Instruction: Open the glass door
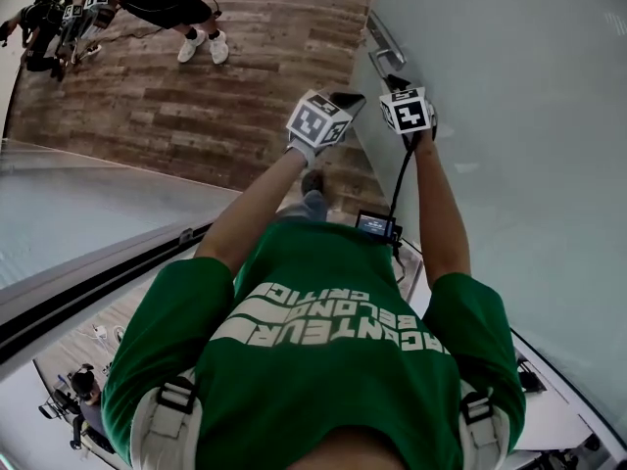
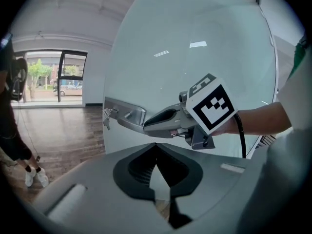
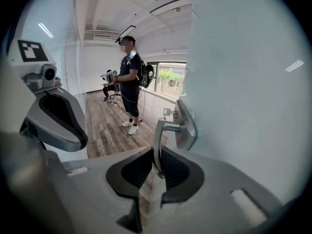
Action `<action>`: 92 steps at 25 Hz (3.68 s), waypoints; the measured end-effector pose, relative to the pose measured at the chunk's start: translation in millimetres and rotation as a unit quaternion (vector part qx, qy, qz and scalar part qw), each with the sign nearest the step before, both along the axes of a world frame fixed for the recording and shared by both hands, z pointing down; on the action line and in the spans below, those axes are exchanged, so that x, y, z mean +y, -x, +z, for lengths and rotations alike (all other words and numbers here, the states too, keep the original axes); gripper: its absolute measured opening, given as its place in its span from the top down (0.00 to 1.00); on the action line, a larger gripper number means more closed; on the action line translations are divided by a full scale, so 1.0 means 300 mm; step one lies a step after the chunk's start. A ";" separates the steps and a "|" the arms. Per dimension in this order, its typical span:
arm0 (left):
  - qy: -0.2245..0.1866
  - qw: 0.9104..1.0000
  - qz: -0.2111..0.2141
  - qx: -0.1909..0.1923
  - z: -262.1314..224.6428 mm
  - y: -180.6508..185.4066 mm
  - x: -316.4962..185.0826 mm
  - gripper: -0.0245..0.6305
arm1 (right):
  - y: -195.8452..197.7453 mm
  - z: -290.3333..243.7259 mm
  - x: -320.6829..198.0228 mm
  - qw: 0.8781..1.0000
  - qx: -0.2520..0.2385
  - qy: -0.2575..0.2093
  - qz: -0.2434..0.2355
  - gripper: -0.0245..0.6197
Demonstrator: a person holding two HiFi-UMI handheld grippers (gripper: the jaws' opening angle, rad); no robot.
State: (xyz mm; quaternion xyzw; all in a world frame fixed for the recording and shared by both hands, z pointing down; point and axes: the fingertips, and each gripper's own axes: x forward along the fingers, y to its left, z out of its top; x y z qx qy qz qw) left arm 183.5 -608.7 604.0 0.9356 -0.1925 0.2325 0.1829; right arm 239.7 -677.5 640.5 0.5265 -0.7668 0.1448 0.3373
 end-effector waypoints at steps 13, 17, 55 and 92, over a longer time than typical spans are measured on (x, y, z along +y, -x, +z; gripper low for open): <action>-0.002 0.998 0.053 0.020 -0.023 -0.102 0.037 0.94 | -0.282 0.005 -0.068 0.997 0.039 -0.006 0.065 0.89; 0.000 0.998 0.064 0.029 -0.032 -0.123 0.042 0.94 | -0.369 0.009 -0.083 0.995 0.058 -0.007 0.080 0.89; 0.009 0.989 0.126 0.071 -0.170 -0.352 0.178 0.94 | -0.866 -0.035 -0.031 0.969 0.116 0.042 0.214 0.87; 0.017 0.992 0.106 0.066 -0.207 -0.630 0.150 0.94 | -1.318 -0.123 -0.086 0.956 0.120 -0.020 0.266 0.87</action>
